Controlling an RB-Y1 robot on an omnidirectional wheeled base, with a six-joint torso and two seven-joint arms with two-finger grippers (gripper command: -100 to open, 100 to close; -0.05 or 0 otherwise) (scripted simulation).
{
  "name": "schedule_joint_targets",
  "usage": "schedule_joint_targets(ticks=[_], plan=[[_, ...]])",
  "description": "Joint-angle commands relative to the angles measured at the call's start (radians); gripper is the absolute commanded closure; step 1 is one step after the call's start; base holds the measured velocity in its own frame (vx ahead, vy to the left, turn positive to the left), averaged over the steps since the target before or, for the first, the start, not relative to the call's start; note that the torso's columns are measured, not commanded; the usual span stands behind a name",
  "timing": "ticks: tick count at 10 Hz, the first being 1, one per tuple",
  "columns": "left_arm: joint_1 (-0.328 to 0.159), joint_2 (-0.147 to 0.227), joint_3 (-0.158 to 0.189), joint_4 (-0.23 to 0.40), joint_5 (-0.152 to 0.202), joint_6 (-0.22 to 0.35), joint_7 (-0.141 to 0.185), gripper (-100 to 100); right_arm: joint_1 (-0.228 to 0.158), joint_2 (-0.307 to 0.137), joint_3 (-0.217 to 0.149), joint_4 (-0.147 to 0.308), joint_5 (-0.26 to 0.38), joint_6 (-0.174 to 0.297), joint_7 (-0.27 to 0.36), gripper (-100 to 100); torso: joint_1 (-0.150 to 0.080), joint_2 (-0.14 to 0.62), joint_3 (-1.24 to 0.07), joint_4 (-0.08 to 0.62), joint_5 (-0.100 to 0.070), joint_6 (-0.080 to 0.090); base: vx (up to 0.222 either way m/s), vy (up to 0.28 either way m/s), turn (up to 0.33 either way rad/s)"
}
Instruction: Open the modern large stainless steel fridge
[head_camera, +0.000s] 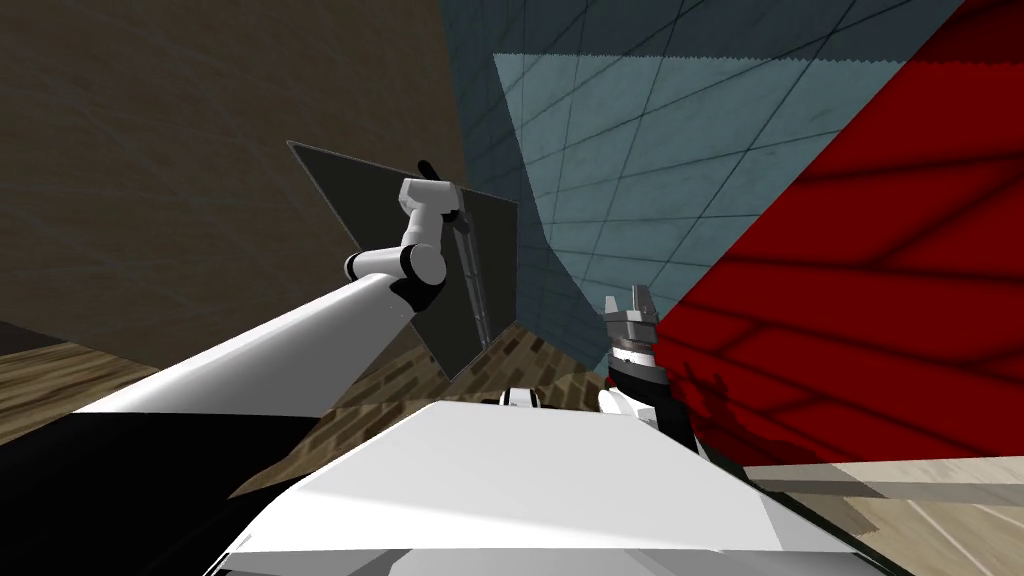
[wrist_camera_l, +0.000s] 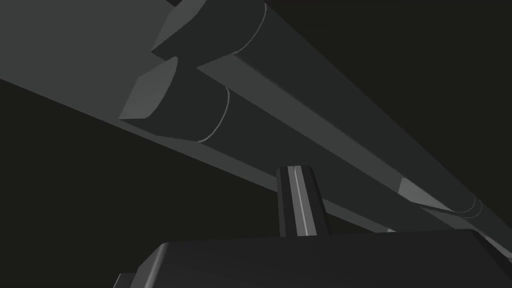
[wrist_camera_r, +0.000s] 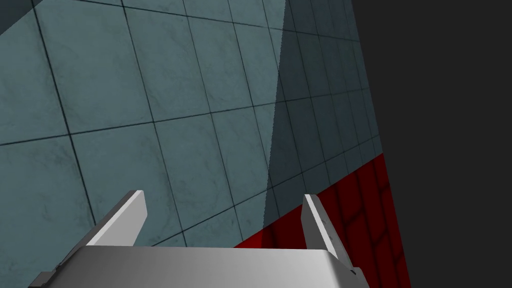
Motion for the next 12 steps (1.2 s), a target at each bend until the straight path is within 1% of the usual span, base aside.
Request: schedule_joint_targets(ticks=[1,3,4,5,6,7,8,9,10,12], plan=[[0.000,0.021,-0.012,0.007,-0.043,-0.007,0.043,100,0.000,0.000,0.000,0.000,0.000,0.000,0.000,0,-0.005,0.004,0.003,0.001,0.000,-0.005,0.006,-0.429,0.094],[0.005,0.038,-0.022,0.002,-0.082,0.000,0.078,100,0.000,0.001,0.001,0.000,0.000,0.000,0.000,0,0.003,0.009,0.007,0.002,0.004,-0.010,0.008,-0.460,0.119],[0.005,0.038,-0.022,0.002,-0.082,0.000,0.078,100,0.000,0.000,0.000,0.000,0.000,0.000,0.000,0,0.013,0.008,0.007,0.002,0.007,-0.010,0.010,-0.278,0.035],[0.008,0.047,-0.027,0.000,-0.101,0.003,0.096,100,0.000,0.000,0.000,0.000,0.000,0.000,0.000,0,0.023,0.008,0.006,0.002,0.010,-0.011,0.006,-0.263,0.055],[0.011,0.056,-0.032,-0.002,-0.120,0.006,0.114,100,0.000,0.000,0.000,0.000,0.000,0.000,0.000,0,0.021,0.008,0.006,0.002,0.010,-0.011,0.014,-0.360,0.109],[0.004,0.056,-0.028,0.015,-0.107,-0.006,0.102,100,0.000,0.000,0.000,0.000,0.000,0.000,0.000,0,0.011,0.007,0.006,0.001,0.007,-0.011,0.006,-0.176,0.042],[-0.003,0.066,-0.017,0.006,-0.104,-0.007,0.115,-100,0.000,0.000,0.000,0.000,0.000,0.000,0.000,0,0.017,0.007,0.006,0.002,0.007,-0.010,0.072,0.052,-0.008],[-0.007,0.069,-0.013,0.003,-0.102,-0.008,0.119,-100,0.000,-0.001,0.000,0.000,0.000,0.000,0.000,0,0.026,0.005,0.004,0.001,0.011,-0.011,0.107,0.132,0.004],[-0.012,0.073,-0.006,-0.001,-0.099,-0.009,0.126,-100,0.000,-0.001,-0.001,0.000,0.000,0.000,0.000,0,0.026,0.004,0.003,0.000,0.012,-0.012,0.104,0.150,0.007],[-0.024,0.084,0.009,-0.012,-0.092,-0.012,0.141,-100,0.000,-0.001,-0.001,0.000,0.000,0.000,0.000,0,0.013,0.007,0.006,0.001,0.007,-0.010,0.093,0.158,0.006]])
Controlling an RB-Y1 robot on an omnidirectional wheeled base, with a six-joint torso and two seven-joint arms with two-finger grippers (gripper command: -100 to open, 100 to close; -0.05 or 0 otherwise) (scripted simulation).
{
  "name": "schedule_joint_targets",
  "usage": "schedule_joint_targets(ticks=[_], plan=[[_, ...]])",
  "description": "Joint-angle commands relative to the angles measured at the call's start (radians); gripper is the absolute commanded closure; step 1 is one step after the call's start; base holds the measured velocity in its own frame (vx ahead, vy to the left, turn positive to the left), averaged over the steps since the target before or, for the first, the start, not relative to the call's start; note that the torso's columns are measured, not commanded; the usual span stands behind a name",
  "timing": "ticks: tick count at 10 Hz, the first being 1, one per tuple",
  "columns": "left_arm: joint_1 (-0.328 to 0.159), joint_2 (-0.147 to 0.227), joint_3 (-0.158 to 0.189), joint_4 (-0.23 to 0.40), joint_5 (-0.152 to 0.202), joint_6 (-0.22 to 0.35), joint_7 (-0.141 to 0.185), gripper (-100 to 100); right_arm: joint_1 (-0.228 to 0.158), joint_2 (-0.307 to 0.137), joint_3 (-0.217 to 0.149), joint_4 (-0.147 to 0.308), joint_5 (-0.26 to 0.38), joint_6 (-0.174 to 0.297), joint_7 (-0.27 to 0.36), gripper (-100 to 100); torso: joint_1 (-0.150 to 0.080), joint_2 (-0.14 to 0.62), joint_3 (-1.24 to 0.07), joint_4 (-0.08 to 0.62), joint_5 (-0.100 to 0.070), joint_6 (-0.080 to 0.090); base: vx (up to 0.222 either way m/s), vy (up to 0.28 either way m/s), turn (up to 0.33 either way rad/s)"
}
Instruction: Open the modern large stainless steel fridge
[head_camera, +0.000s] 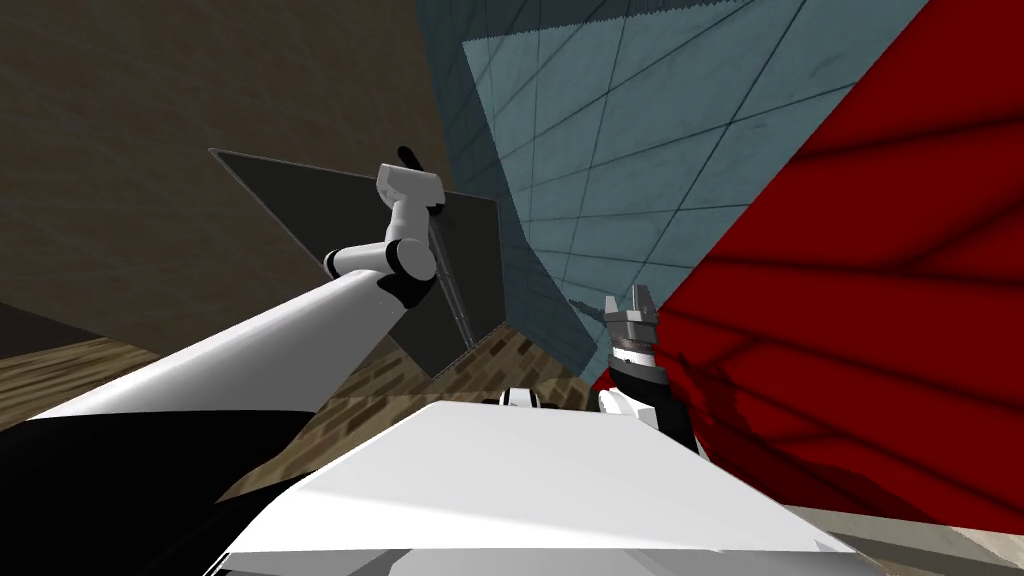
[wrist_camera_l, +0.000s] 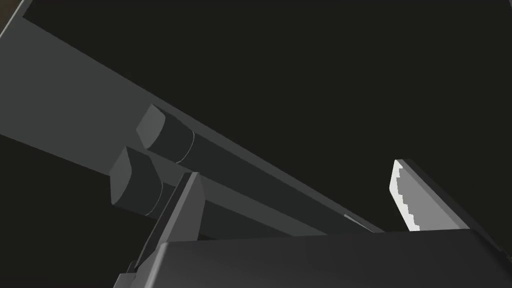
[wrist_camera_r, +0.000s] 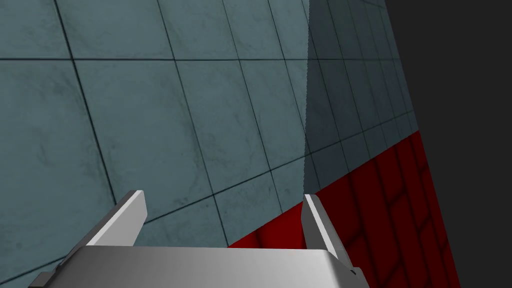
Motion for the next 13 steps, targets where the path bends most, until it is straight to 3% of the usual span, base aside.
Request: schedule_joint_targets(ticks=[1,4,6,7,11,13], plan=[[-0.021,0.017,0.020,-0.003,0.008,-0.008,0.023,-100,0.000,0.000,0.000,0.000,0.000,0.000,0.000,0,-0.003,0.001,0.001,0.001,-0.001,0.000,0.104,0.173,0.002],[-0.039,0.033,0.044,-0.019,0.019,-0.013,0.047,-100,0.000,0.000,0.000,0.000,0.000,0.000,0.000,0,-0.004,0.000,0.000,0.000,-0.001,0.000,0.117,0.154,0.003],[-0.025,0.025,0.041,-0.043,0.019,0.002,0.039,-100,0.000,0.000,0.000,0.000,0.000,0.000,0.000,0,-0.005,0.003,0.002,0.000,-0.001,0.000,0.033,0.050,-0.002],[-0.026,0.025,0.041,-0.044,0.019,0.001,0.038,100,0.000,0.000,0.000,0.000,0.000,0.000,0.000,0,-0.006,0.003,0.002,0.000,-0.001,0.000,0.009,0.010,0.018],[-0.010,0.061,0.023,-0.061,-0.061,0.023,0.101,100,0.000,0.001,0.001,0.000,0.000,0.000,0.000,0,-0.018,-0.005,-0.003,-0.007,-0.004,0.005,0.018,-0.308,0.092],[-0.001,0.078,0.014,-0.068,-0.101,0.036,0.133,100,0.000,0.001,0.001,0.000,0.000,0.000,0.000,0,-0.006,-0.004,-0.002,-0.002,-0.002,0.001,0.056,-0.447,0.084]])
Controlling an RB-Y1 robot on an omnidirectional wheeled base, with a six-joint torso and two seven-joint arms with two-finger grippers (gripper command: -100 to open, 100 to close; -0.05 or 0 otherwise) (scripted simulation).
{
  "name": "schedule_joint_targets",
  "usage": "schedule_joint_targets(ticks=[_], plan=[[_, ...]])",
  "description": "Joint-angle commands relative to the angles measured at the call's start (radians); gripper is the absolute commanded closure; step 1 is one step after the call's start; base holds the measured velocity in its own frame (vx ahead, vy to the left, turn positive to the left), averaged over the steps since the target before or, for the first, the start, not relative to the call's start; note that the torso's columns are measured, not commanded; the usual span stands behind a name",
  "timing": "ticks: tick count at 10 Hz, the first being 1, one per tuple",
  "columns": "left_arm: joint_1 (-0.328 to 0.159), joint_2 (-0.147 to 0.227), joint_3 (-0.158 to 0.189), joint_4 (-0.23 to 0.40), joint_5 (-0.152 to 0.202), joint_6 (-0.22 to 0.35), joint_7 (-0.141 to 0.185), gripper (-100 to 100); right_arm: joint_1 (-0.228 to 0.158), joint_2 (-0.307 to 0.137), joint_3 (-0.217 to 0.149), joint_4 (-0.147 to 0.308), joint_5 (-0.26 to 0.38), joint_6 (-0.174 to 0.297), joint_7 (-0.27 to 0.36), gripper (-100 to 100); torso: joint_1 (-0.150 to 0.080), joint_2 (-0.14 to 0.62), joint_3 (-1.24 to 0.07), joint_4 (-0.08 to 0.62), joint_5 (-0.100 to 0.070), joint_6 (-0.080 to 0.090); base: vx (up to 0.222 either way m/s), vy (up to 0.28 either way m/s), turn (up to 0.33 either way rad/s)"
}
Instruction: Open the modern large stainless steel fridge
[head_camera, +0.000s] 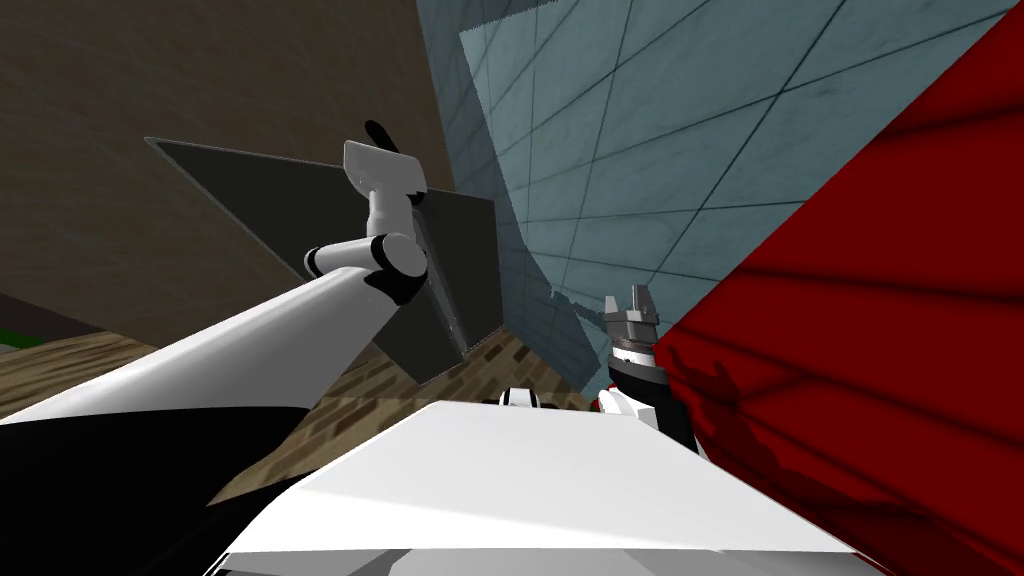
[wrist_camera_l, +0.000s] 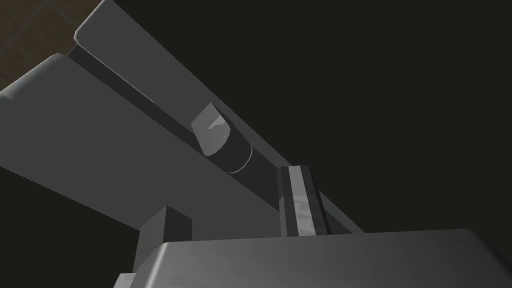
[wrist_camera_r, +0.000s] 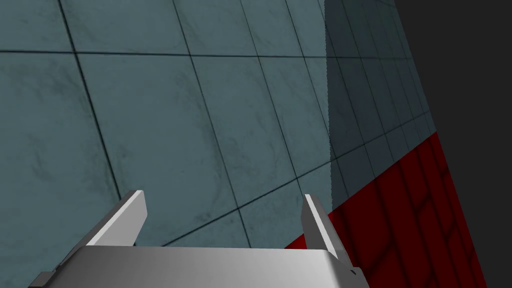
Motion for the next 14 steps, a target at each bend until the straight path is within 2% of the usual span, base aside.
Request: schedule_joint_targets(ticks=[1,2,4,5,6,7,8,11,14], plan=[[0.011,0.025,-0.011,-0.004,-0.051,0.016,0.041,100,0.000,0.000,0.000,0.000,0.000,0.000,0.000,0,0.006,0.001,0.001,0.001,0.001,-0.001,0.084,-0.328,0.080],[0.015,0.033,-0.015,-0.008,-0.071,0.022,0.057,100,0.000,0.000,0.000,0.000,0.000,0.000,0.000,0,0.012,0.003,0.002,0.002,0.003,-0.001,0.009,-0.351,0.089],[0.024,0.049,-0.024,-0.015,-0.110,0.034,0.088,100,0.000,0.000,0.000,0.000,0.000,0.000,0.000,0,0.005,0.009,0.006,0.004,0.001,-0.001,-0.006,-0.385,0.094],[0.031,0.039,-0.019,-0.041,-0.094,0.043,0.070,100,0.000,0.000,0.000,0.000,0.000,0.000,0.000,0,0.002,0.006,0.004,0.003,0.000,0.000,0.007,-0.181,0.028],[0.049,0.040,-0.023,-0.045,-0.090,0.022,0.060,-100,0.000,-0.001,-0.001,0.000,0.000,0.000,0.000,0,0.013,0.004,0.003,0.002,0.003,0.000,0.049,0.046,0.017],[0.054,0.041,-0.025,-0.046,-0.088,0.013,0.056,-100,0.000,-0.001,-0.001,0.000,0.000,0.000,0.000,0,0.023,0.001,0.001,0.001,0.007,-0.002,0.063,0.139,0.031],[0.059,0.041,-0.026,-0.046,-0.086,0.004,0.053,-100,0.000,-0.001,-0.001,0.000,0.000,0.000,0.000,0,0.022,0.000,0.000,0.001,0.007,-0.002,0.066,0.172,0.018],[0.084,0.045,-0.032,-0.049,-0.075,-0.044,0.034,-100,0.000,-0.001,-0.001,0.000,0.000,0.000,0.000,0,0.003,0.004,0.002,0.002,0.000,0.000,0.083,0.176,0.024],[0.111,0.050,-0.039,-0.051,-0.064,-0.095,0.014,-100,0.000,-0.001,-0.001,0.000,0.000,0.000,0.000,0,0.004,0.004,0.003,0.002,0.001,-0.001,0.096,0.173,0.025]])
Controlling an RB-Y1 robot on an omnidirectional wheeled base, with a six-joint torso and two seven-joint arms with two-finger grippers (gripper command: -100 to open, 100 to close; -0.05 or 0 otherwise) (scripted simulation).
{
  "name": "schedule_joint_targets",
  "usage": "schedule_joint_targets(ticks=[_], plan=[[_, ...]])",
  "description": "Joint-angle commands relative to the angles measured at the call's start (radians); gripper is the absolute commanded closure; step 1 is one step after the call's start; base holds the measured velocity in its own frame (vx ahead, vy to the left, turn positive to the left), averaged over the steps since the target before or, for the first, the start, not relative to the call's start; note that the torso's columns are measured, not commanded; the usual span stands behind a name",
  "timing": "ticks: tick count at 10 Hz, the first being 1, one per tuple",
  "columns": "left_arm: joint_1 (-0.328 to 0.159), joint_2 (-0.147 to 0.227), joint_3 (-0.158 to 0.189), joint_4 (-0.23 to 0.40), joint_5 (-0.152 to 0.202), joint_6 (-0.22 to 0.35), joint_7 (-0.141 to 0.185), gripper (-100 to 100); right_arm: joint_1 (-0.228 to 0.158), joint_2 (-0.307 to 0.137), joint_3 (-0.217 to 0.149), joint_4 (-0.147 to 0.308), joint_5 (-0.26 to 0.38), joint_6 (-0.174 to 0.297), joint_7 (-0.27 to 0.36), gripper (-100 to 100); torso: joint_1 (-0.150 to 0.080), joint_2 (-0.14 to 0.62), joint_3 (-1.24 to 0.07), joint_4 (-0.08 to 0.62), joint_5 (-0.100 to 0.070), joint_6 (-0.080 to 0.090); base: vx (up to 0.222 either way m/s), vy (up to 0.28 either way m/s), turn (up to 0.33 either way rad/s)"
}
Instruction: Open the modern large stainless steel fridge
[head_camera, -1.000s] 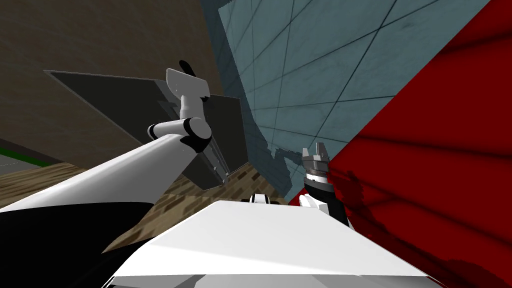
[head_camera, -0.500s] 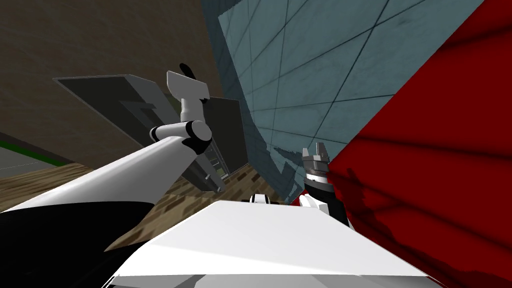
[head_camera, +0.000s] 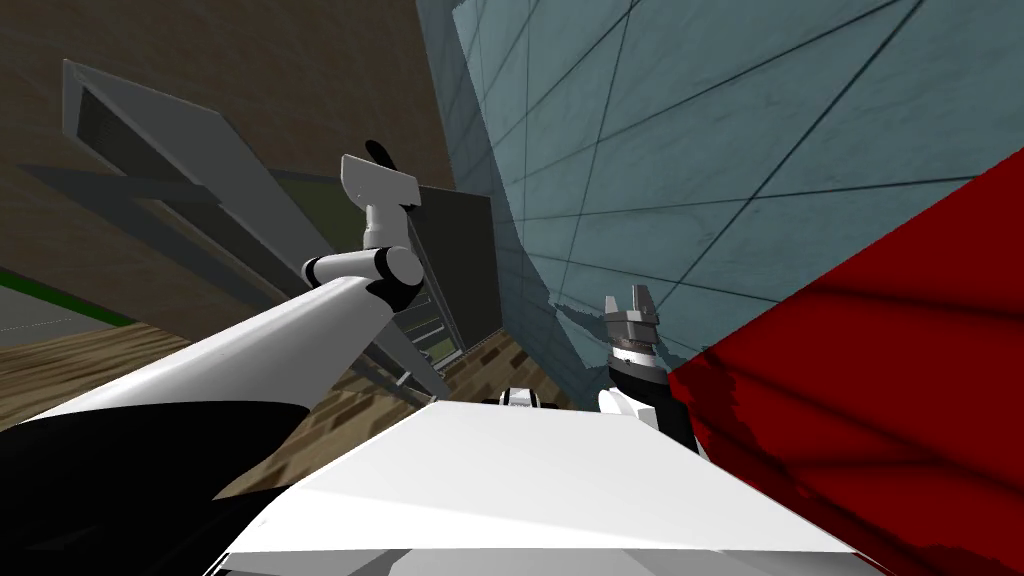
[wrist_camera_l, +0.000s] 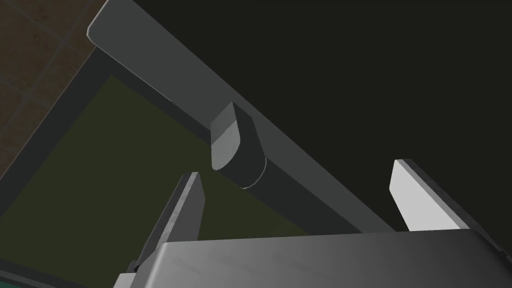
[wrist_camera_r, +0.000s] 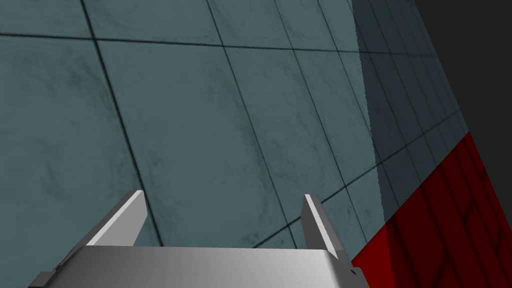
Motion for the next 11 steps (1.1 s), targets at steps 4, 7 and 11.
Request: schedule_joint_targets(ticks=[4,7,11], plan=[[0.018,0.006,-0.003,-0.001,0.009,-0.036,-0.015,-100,0.000,0.000,0.000,0.000,0.000,0.000,0.000,0,-0.004,0.000,0.000,0.000,-0.002,0.000,0.070,0.114,0.007],[0.012,0.023,-0.024,0.020,-0.064,-0.002,0.053,100,0.000,0.000,0.000,0.000,0.000,0.000,0.000,0,-0.006,0.004,0.003,0.000,-0.001,0.000,-0.018,-0.070,-0.066],[0.006,0.039,-0.046,0.040,-0.166,0.031,0.134,100,0.000,0.001,0.001,0.000,0.000,0.000,0.000,0,-0.004,-0.002,-0.002,-0.001,-0.002,0.003,-0.029,-0.179,-0.059]])
